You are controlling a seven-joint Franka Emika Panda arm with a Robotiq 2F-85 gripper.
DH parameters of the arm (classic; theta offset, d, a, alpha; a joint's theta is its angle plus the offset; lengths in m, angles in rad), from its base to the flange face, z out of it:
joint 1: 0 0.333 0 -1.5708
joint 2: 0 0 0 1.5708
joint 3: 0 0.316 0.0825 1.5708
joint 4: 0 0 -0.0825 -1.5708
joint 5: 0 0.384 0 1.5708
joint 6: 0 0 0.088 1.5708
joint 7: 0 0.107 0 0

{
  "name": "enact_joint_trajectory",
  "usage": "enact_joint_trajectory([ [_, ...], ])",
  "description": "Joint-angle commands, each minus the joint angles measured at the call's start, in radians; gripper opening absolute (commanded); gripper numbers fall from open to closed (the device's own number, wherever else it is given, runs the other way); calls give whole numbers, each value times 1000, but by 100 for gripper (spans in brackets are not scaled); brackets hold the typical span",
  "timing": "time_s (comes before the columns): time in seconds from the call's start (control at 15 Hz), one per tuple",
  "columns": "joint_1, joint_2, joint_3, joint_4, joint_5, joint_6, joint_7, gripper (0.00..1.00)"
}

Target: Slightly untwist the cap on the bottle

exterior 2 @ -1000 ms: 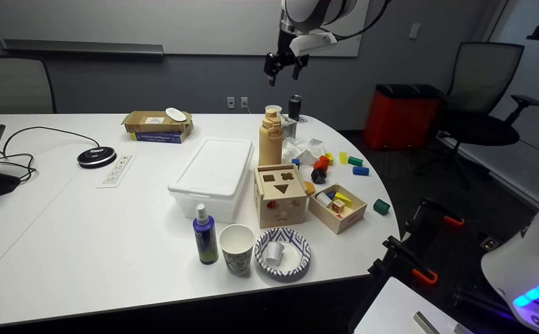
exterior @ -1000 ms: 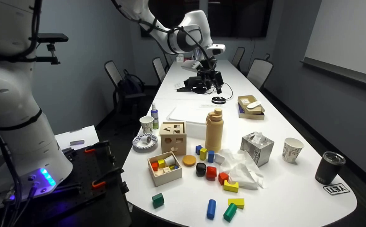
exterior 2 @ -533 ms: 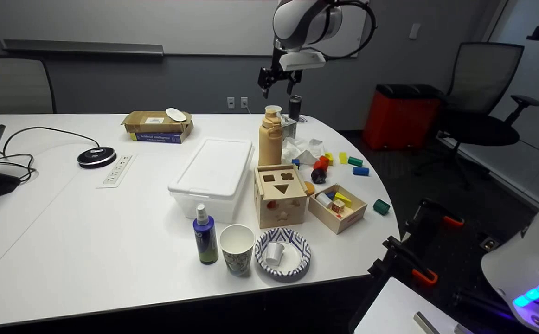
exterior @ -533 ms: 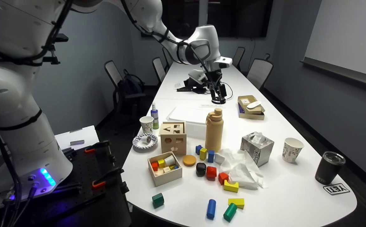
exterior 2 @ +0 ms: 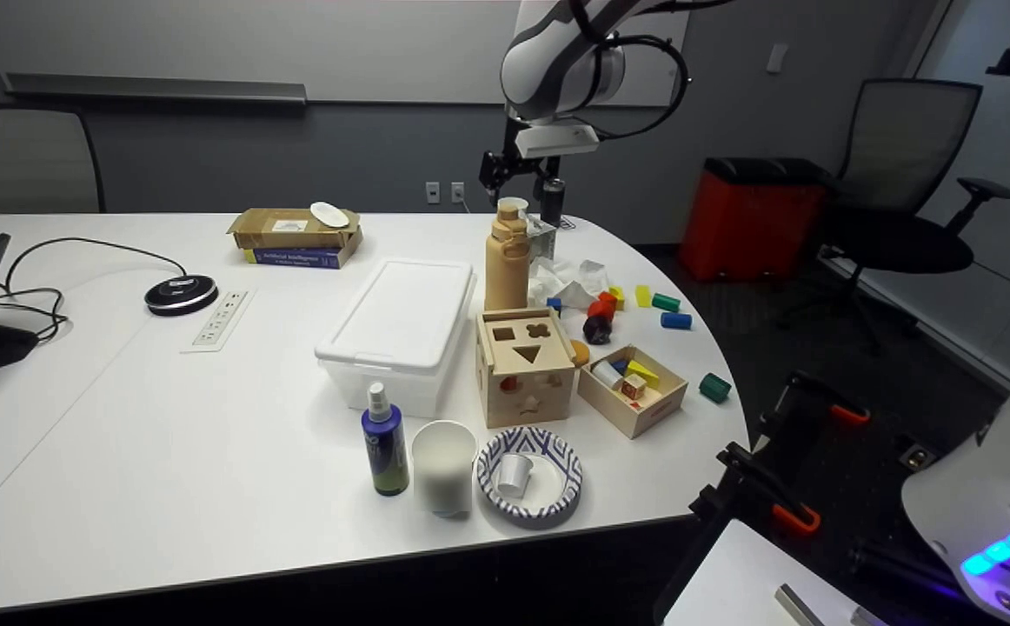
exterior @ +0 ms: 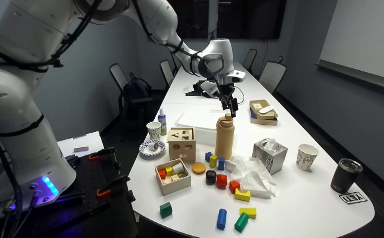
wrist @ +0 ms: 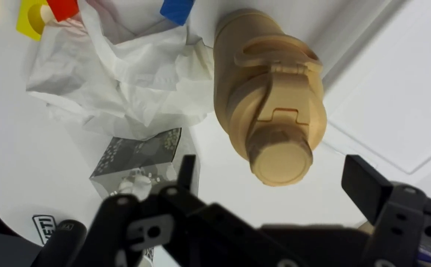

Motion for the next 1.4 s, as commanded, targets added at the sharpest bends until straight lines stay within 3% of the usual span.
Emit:
enact_joint_trajectory([
  [0.0, 0, 33, -2, 58, 18, -41, 4, 100],
  [0.07, 3, 38, -6, 62, 16, -36, 11, 84],
  [0.13, 2, 41, -5, 65, 17, -36, 9, 74],
  [0.6, 10, 49, -1, 72, 14, -36, 6, 20],
  [0.87, 8, 52, 7, 80, 15, -42, -10, 20],
  [1.33, -43, 52, 72, 99, 32, -82, -167, 20],
])
